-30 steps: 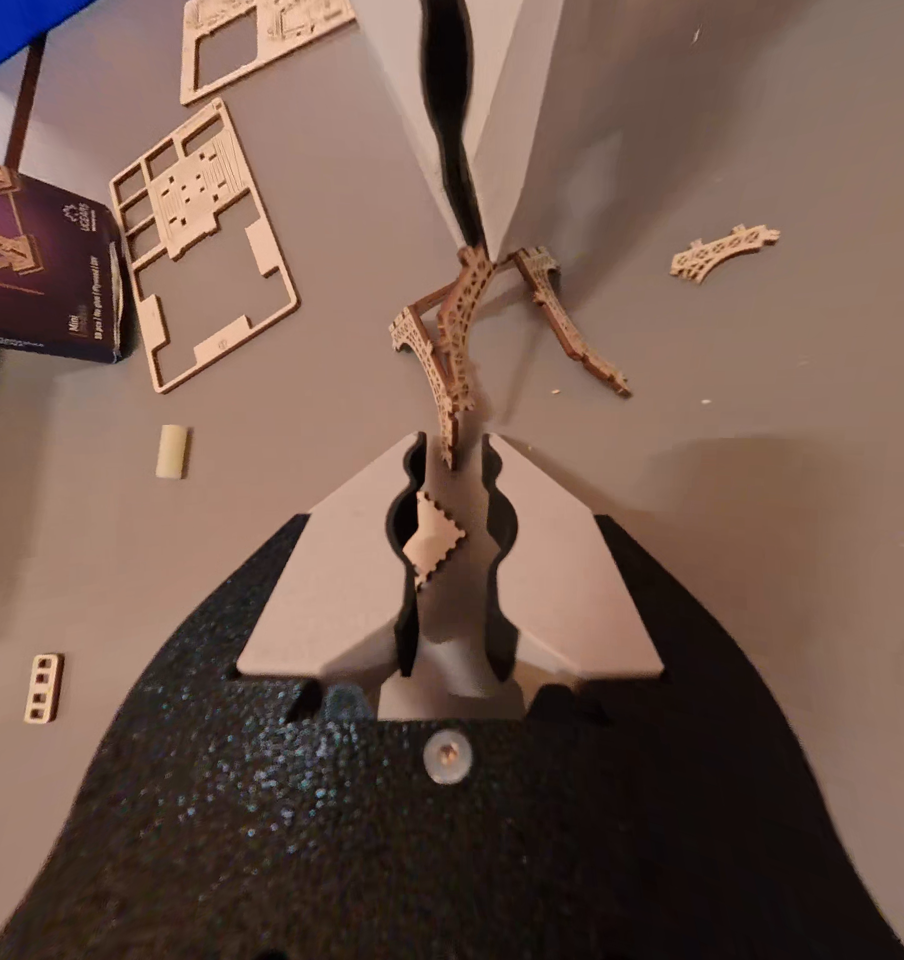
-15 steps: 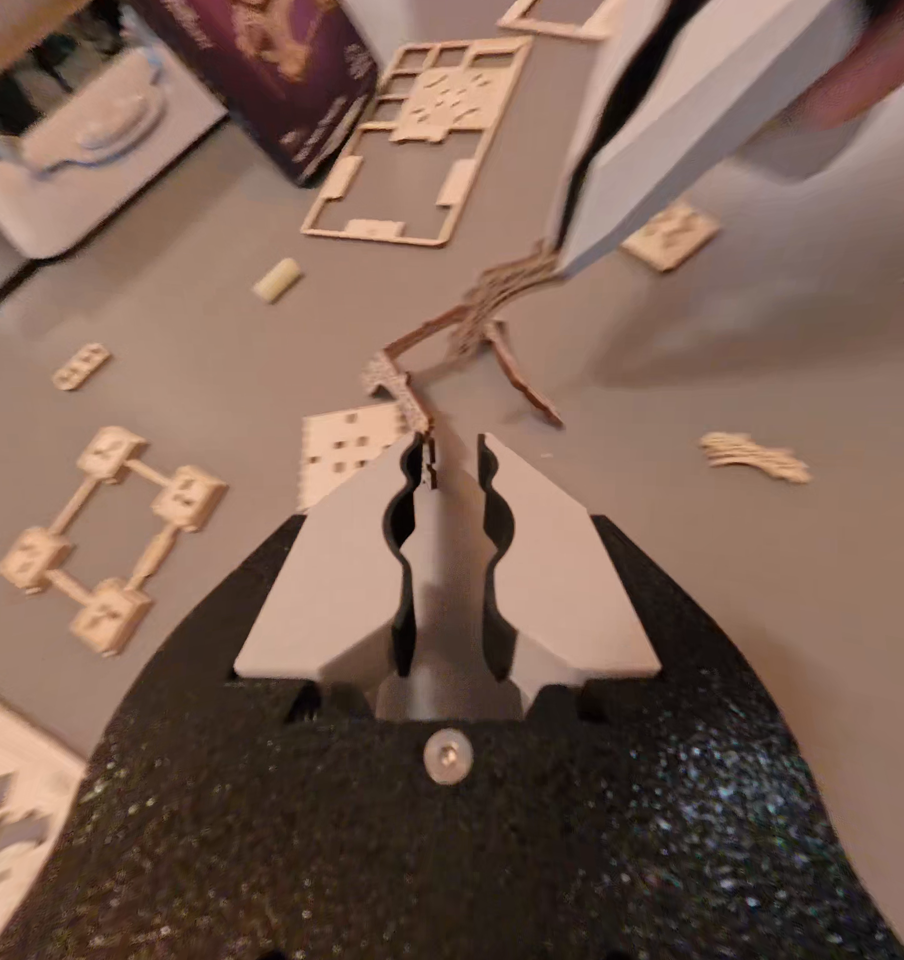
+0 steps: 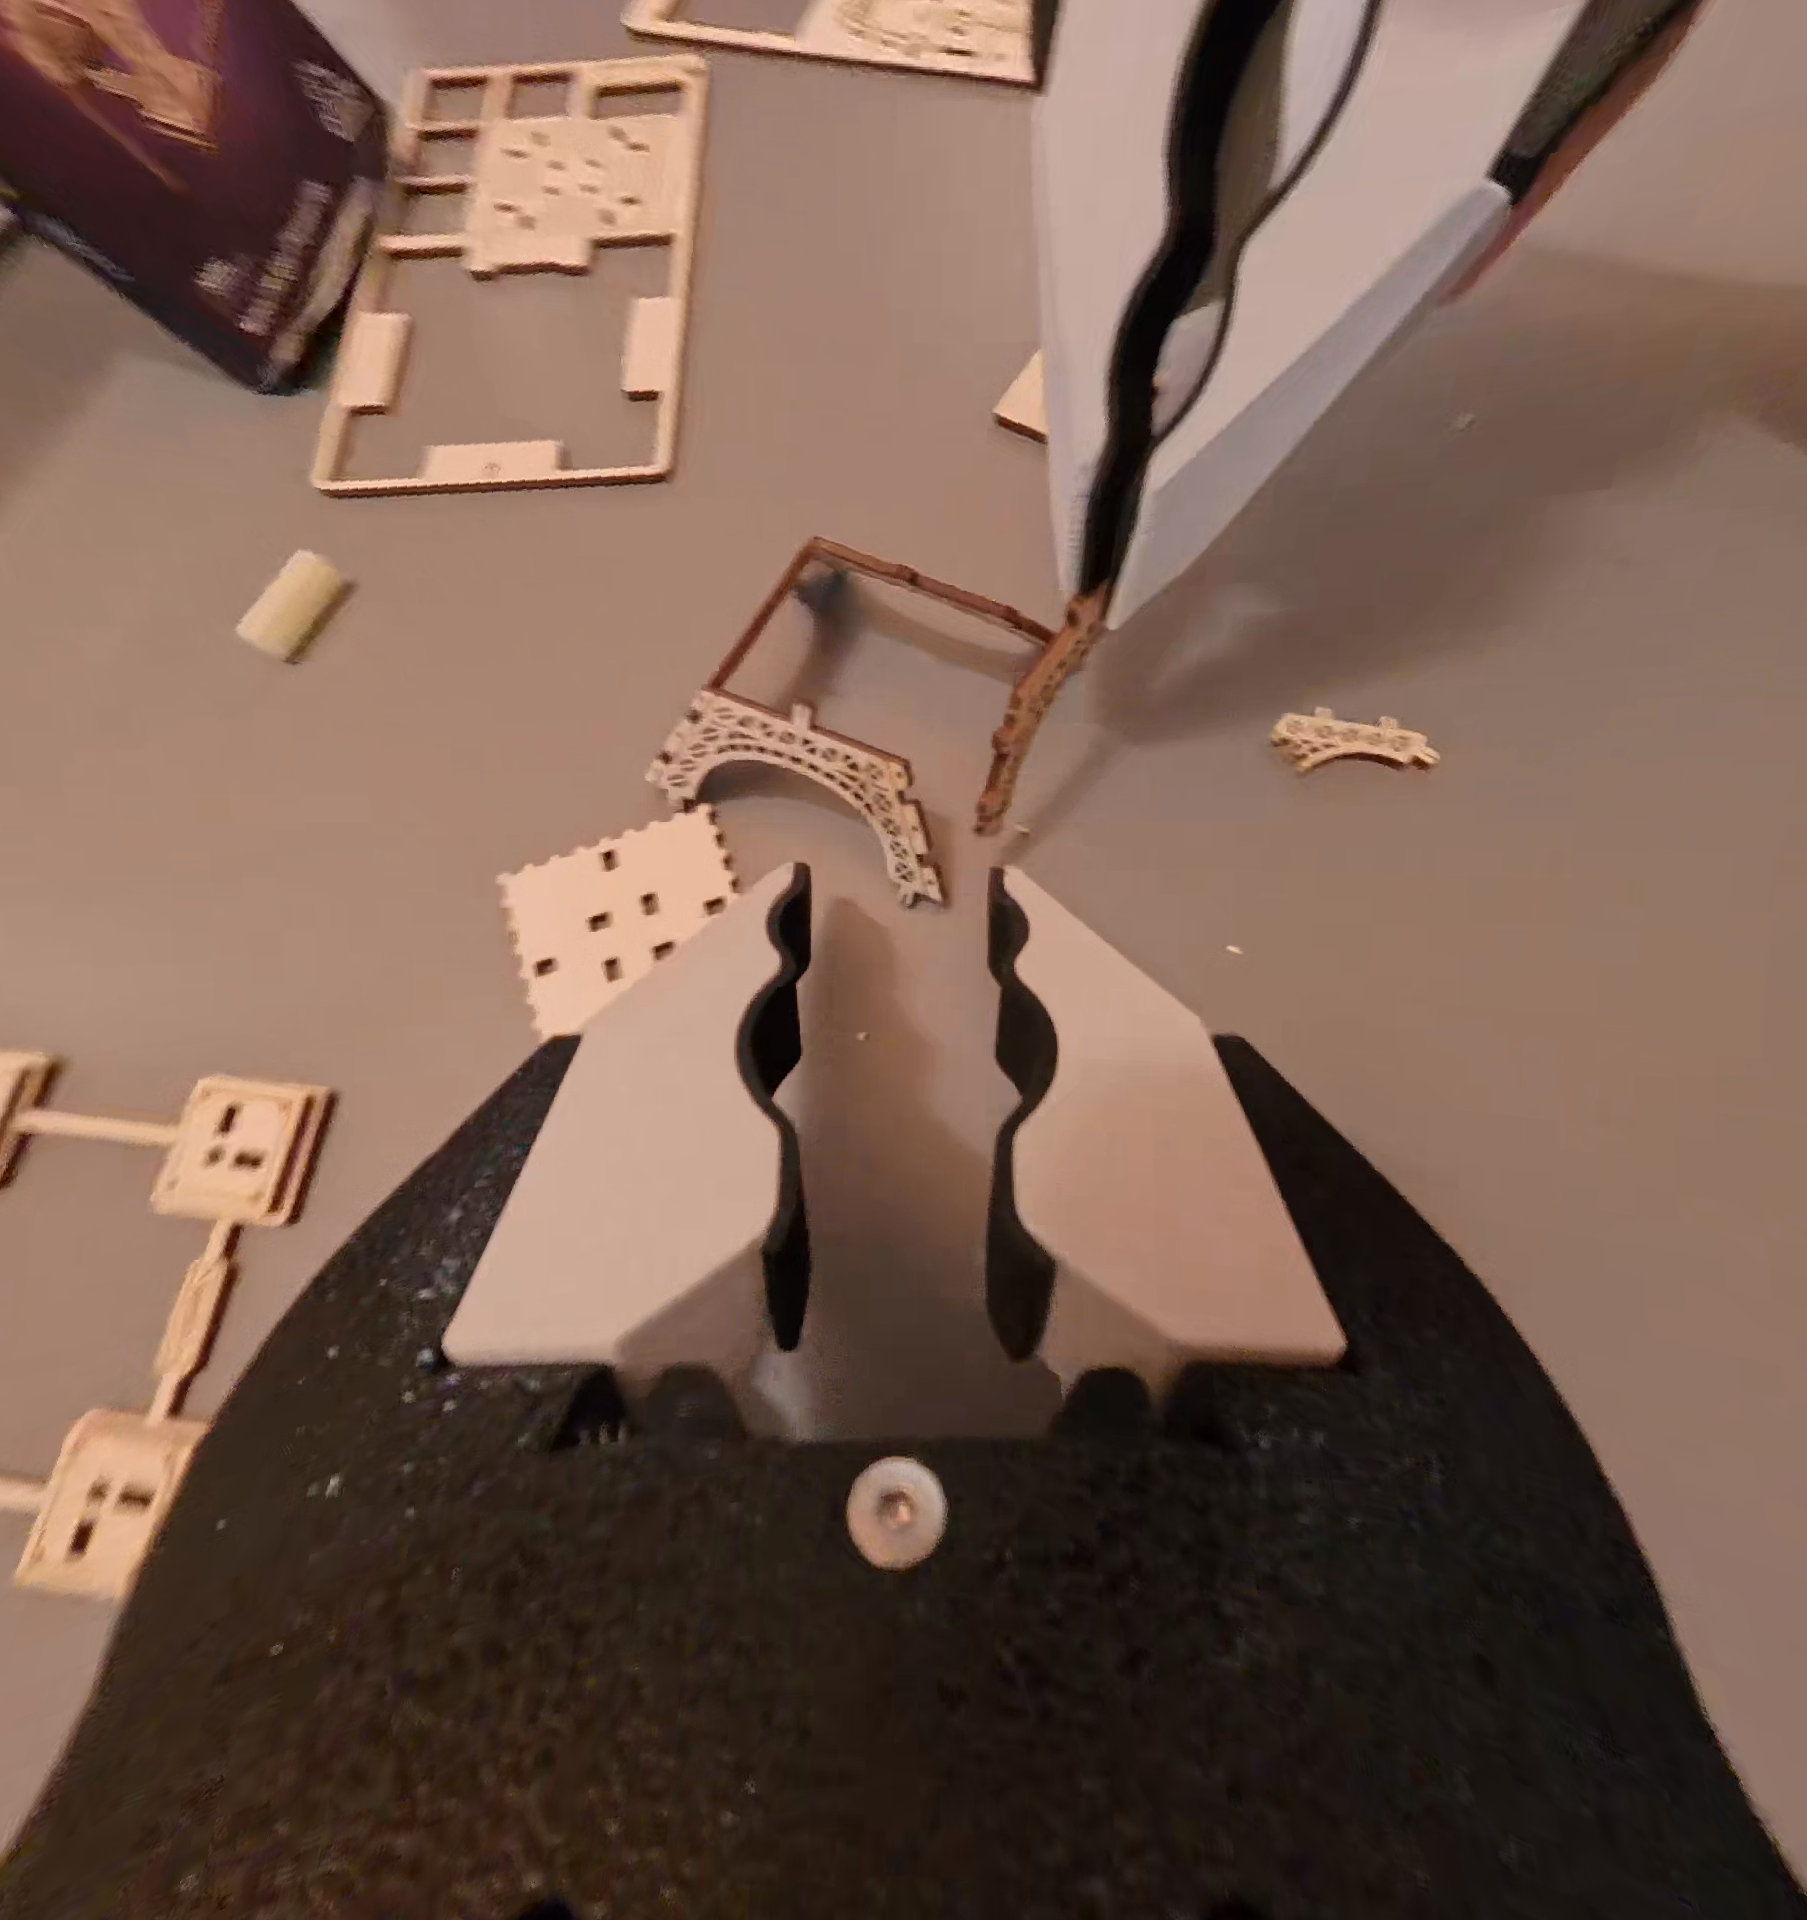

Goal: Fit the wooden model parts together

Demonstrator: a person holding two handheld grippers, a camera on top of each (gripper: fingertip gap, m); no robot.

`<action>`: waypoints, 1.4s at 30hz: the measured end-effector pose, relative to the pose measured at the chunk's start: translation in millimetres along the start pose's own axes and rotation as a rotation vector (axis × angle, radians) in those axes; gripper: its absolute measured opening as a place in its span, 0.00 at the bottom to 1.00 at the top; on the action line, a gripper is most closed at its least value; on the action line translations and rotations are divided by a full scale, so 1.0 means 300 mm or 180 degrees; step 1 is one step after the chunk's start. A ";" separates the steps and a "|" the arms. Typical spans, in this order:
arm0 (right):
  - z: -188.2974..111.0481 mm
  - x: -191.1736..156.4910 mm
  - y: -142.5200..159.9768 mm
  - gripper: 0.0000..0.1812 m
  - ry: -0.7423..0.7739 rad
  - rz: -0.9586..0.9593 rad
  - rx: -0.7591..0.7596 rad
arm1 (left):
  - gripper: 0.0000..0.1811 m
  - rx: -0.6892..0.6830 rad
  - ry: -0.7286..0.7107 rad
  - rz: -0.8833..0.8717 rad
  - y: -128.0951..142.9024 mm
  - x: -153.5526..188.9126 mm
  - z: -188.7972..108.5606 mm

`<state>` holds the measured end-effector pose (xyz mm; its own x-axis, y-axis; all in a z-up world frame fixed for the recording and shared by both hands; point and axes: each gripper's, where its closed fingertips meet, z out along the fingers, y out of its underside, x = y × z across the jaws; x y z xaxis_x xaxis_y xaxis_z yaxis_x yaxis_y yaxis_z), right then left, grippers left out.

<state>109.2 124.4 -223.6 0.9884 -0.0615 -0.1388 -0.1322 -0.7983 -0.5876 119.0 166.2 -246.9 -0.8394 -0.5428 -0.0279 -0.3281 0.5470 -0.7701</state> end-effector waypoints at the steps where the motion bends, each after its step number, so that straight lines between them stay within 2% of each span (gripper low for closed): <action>1: 0.005 -0.001 -0.004 0.00 -0.0015 -0.0019 -0.0016 | 0.18 -0.0028 0.0158 0.0039 0.003 0.011 0.007; 9: 0.047 0.000 -0.020 0.01 -0.0306 0.0012 -0.0095 | 0.16 -0.0085 0.0900 0.0575 0.014 0.044 0.028; 17: 0.050 0.028 -0.006 0.01 -0.0535 0.0035 -0.0192 | 0.14 -0.0119 0.1352 0.0346 -0.001 0.026 0.038; 25: 0.046 0.050 0.012 0.01 -0.0604 0.0079 -0.0187 | 0.13 -0.0240 0.1446 0.0375 0.000 0.015 0.051; 34: 0.044 0.078 0.028 0.01 -0.0475 0.0055 -0.0226 | 0.13 -0.0134 0.1395 -0.0182 -0.046 -0.023 0.076; 40: 0.037 0.094 0.033 0.00 -0.0352 0.0041 -0.0246 | 0.12 -0.0109 0.1335 -0.0123 -0.061 -0.022 0.099; 42: 0.038 0.102 0.035 0.01 -0.0287 0.0023 -0.0265 | 0.07 -0.0098 0.1321 -0.0025 -0.062 -0.019 0.101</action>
<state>137.2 121.0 -243.1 0.9762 -0.0163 -0.2161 -0.1289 -0.8453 -0.5185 142.9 139.8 -251.6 -0.9381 -0.2476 0.2420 -0.3428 0.5660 -0.7497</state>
